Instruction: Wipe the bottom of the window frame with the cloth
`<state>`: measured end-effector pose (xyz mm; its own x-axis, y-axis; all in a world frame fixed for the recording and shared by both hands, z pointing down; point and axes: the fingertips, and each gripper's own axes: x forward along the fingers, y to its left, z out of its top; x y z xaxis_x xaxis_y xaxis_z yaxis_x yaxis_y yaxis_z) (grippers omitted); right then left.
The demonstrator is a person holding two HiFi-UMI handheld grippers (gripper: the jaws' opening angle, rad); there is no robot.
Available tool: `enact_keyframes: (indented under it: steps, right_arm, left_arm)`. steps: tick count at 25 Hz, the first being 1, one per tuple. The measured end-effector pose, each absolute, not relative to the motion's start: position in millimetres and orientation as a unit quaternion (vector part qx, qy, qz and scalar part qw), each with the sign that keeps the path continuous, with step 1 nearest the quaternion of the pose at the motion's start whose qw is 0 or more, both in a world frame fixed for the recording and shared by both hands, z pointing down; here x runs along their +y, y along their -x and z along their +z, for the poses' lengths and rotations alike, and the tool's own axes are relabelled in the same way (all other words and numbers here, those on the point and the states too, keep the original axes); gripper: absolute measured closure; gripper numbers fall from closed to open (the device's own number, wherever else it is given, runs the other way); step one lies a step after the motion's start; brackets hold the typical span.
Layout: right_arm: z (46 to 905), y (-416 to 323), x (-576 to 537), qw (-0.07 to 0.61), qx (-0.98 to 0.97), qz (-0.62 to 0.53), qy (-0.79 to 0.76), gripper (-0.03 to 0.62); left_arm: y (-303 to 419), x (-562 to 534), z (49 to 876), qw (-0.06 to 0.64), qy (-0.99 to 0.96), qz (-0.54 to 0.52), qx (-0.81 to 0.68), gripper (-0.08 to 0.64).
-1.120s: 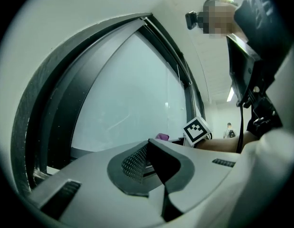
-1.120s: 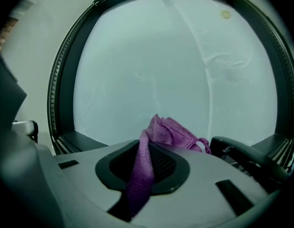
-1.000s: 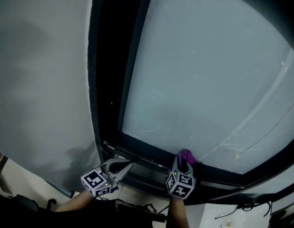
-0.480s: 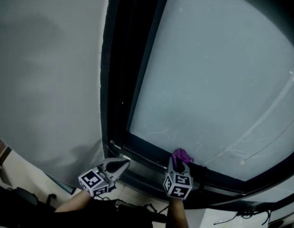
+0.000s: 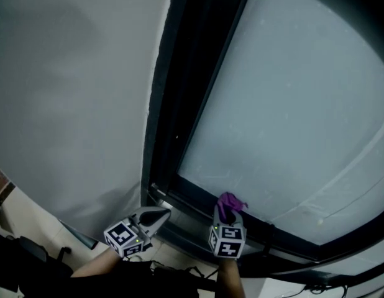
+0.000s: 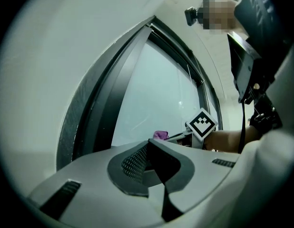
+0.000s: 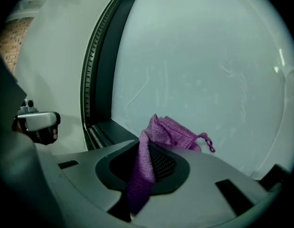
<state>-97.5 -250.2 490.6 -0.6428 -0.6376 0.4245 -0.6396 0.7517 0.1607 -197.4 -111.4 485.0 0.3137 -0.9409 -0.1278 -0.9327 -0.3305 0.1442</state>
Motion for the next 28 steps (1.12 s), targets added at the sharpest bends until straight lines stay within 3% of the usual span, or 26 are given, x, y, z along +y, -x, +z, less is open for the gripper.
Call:
enact_keyframes:
  steps: [28]
  right_arm:
    - [496.0, 175.1, -230.0, 0.288, -0.924, -0.032, -0.248, 0.525]
  left_arm:
    - [233.0, -105.4, 479.7, 0.015, -0.790, -0.095, -0.606, 0.560]
